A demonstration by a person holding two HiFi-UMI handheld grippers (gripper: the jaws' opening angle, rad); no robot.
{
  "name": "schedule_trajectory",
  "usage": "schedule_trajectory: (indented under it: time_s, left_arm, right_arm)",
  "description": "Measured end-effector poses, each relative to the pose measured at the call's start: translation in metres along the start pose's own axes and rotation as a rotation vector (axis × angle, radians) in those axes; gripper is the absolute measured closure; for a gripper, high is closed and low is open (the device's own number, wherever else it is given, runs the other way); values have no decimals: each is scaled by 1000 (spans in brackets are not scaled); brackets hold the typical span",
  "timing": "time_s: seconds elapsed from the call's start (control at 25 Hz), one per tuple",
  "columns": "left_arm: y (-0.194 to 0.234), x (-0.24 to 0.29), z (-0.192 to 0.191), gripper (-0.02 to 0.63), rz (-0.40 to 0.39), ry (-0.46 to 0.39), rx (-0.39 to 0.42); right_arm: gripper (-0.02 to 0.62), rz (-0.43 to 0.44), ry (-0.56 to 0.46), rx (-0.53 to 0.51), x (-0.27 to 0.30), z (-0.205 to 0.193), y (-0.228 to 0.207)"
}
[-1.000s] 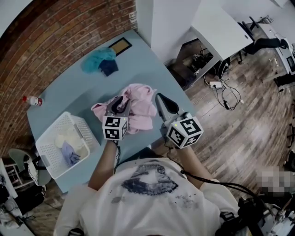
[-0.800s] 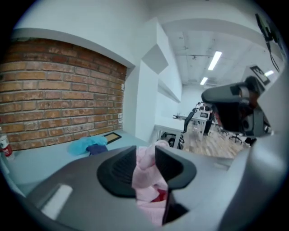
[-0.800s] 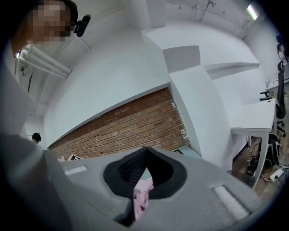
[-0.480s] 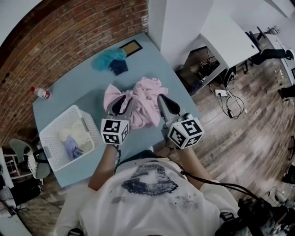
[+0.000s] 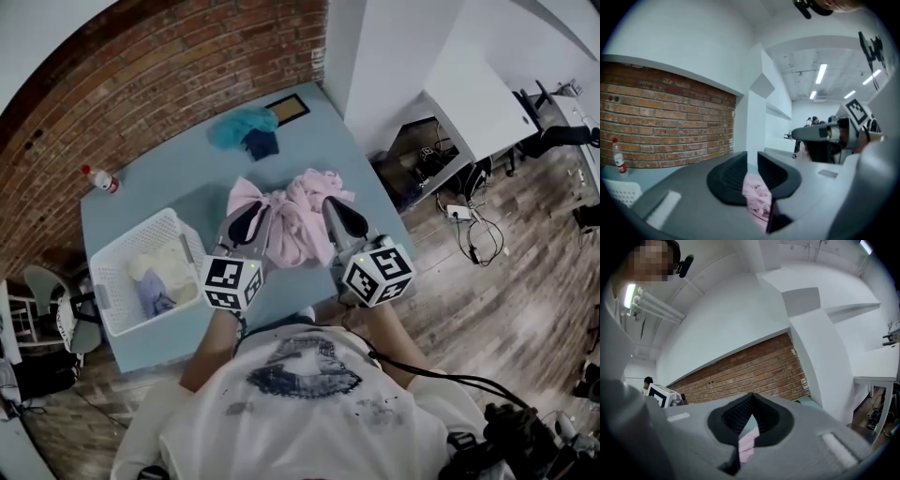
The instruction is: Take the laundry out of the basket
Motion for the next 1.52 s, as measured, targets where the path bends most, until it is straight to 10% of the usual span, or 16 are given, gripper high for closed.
schedule_trajectory:
  time_s: [1.52]
  left_arm:
    - [86, -65, 6, 617, 224, -29, -54]
  right_arm:
    - [597, 173, 41, -6, 78, -6, 53]
Point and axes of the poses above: the fingertips, and each gripper's own axes: x forward along the fingers, y to its left, z out of its top, the point moved 9 cm from there along -x, backward along the fingers, and after that the axes turned 7 degrees about z, right-handed, at the moved point
